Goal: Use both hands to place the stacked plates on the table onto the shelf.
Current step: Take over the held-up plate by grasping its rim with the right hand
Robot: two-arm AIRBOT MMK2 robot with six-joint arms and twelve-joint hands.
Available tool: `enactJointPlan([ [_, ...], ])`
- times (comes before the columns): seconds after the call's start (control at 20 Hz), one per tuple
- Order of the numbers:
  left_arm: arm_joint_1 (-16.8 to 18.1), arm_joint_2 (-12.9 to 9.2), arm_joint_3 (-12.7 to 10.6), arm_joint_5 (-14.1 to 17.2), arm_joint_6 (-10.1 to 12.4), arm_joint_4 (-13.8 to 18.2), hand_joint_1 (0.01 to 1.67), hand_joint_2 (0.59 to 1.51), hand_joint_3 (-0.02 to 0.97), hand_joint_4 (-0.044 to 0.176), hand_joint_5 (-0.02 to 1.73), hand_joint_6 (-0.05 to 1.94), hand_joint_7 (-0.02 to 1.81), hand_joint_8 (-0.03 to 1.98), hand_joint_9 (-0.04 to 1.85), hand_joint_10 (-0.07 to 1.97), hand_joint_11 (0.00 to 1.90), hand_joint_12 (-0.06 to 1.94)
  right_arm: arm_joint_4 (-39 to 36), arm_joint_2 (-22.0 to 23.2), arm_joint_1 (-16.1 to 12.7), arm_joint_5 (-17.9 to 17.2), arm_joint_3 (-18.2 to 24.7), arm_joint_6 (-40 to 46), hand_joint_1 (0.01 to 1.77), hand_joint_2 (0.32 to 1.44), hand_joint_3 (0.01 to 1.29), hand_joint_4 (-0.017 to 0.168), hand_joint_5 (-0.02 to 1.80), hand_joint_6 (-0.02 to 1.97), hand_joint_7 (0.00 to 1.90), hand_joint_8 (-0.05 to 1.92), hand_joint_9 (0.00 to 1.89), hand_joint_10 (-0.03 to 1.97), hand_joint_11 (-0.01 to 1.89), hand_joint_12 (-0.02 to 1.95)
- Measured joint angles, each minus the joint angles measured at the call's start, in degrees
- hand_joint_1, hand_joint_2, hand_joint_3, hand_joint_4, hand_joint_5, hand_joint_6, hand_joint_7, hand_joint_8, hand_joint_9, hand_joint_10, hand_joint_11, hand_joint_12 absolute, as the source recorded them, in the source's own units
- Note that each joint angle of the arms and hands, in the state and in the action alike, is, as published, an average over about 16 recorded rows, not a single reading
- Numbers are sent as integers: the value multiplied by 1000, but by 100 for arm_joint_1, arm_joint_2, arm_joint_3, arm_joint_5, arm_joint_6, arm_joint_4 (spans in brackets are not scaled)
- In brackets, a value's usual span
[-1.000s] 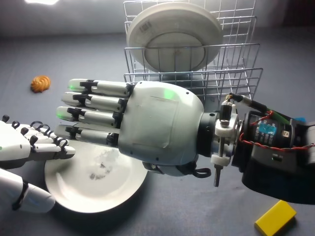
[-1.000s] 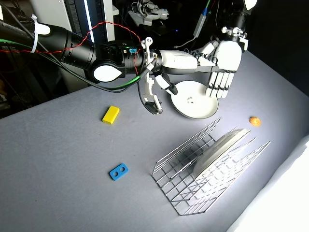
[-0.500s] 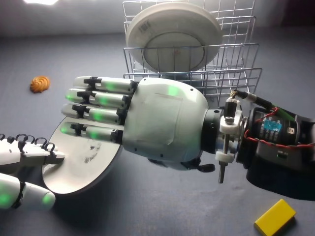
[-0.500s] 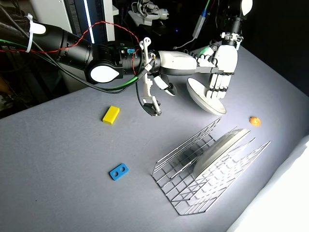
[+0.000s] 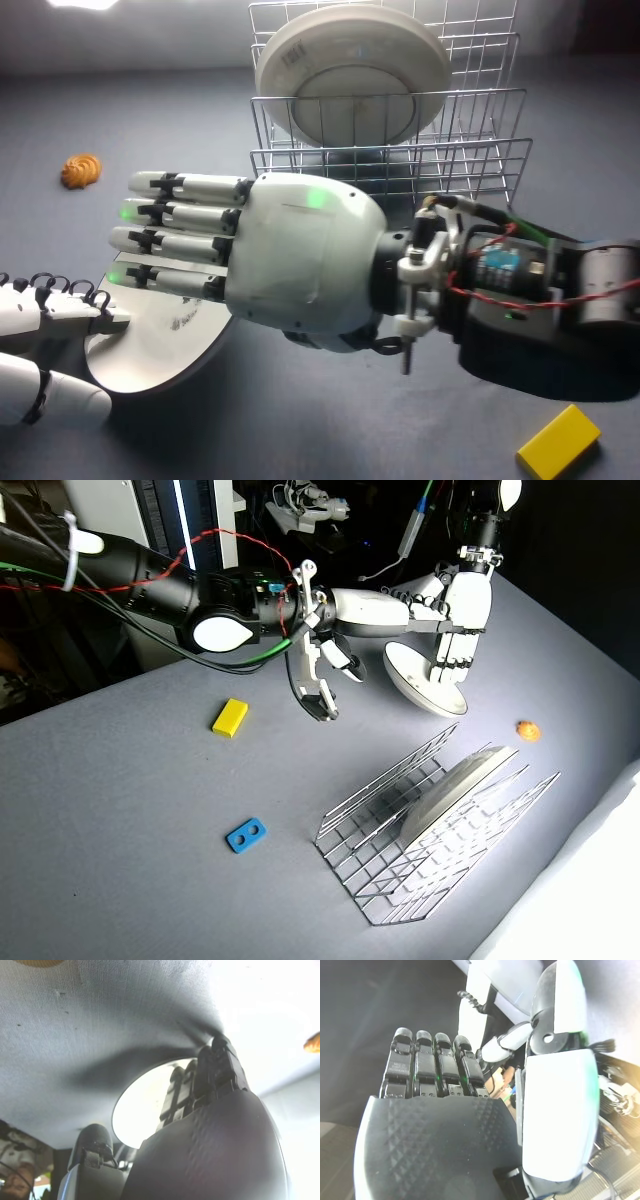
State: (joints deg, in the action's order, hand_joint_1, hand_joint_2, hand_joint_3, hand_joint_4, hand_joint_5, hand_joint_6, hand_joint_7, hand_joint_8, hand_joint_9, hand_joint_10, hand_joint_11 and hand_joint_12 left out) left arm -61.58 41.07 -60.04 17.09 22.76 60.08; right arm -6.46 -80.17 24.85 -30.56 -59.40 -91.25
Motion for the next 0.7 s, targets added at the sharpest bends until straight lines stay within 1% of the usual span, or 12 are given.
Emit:
enactJointPlan([
  [0.4,-14,-4,-5,12,0,-33,23,1153,21,-6,20,19,-15,-24,20,-70,17,9,1,-754,-83,278,-837,-45,1123,894,12,3,80,29,16,9,13,-1,19,15],
  [0.7,-32,-4,-16,32,0,-62,23,1148,21,-5,17,20,-15,-23,19,-70,17,7,-12,-1176,-151,372,-1340,-9,1118,902,12,3,105,29,37,9,18,-1,21,119],
])
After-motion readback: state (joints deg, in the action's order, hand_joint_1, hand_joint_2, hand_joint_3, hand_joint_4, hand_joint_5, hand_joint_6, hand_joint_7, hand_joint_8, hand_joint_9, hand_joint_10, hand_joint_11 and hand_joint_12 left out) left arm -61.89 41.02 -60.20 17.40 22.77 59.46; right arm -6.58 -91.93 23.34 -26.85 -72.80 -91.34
